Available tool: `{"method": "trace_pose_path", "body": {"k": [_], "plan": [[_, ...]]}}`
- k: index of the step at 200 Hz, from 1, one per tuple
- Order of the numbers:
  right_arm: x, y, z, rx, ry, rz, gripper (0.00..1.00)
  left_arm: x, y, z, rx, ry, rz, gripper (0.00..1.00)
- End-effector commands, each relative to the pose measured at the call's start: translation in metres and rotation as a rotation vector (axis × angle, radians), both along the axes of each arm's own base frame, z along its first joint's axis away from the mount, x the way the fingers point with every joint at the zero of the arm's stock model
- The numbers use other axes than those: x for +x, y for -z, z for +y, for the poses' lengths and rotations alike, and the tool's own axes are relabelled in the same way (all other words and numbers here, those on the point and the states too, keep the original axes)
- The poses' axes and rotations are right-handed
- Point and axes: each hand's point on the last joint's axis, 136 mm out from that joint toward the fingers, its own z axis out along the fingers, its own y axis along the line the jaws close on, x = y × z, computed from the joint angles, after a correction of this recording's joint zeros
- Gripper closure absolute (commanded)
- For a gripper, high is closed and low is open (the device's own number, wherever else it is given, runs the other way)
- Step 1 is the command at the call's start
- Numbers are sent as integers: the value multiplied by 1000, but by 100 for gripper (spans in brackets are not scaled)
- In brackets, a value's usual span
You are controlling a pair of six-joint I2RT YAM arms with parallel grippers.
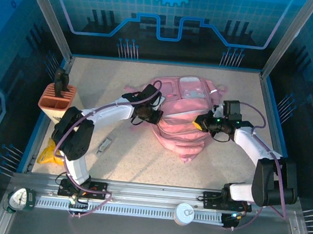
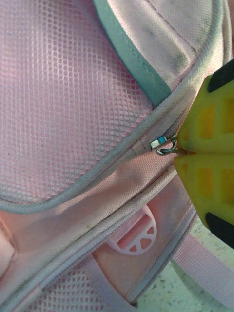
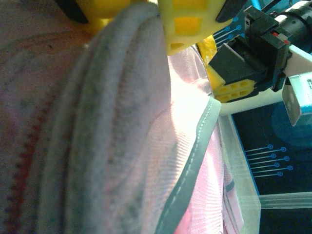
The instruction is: Pack the student bag
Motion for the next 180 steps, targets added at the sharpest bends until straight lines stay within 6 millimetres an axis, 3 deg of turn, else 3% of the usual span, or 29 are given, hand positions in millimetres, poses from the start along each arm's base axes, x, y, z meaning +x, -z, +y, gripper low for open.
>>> {"method": "trace_pose_path", "body": {"k": [1,17,40,59,93,132,155,180], "plan": [[8,-6,18,-22,9,-63,100,33,-8,30,64,-121,-62,100],[10,-9,30,-59,-8,-88,100,42,-14,31,58,-149,-78,100],[12,-12,28,-84,-2,-101,100,43,-17,38,60,-185,-37,100],[7,-15,25,-121,-20,-107,91,35,-20,40,49,-192,-22,97],[-8,-24,9,-243,-35,-163,67,7,-30,44,-27,-205,9,74],[-32,-31,3,-378,-125,-215,46,-25,-35,69,-20,-286,25,53],[-44,-39,12,-424,-187,-271,38,-43,-36,92,-17,-366,59,46],[-59,-37,36,-491,-290,-316,32,-64,-38,118,-3,-449,73,39]]}}
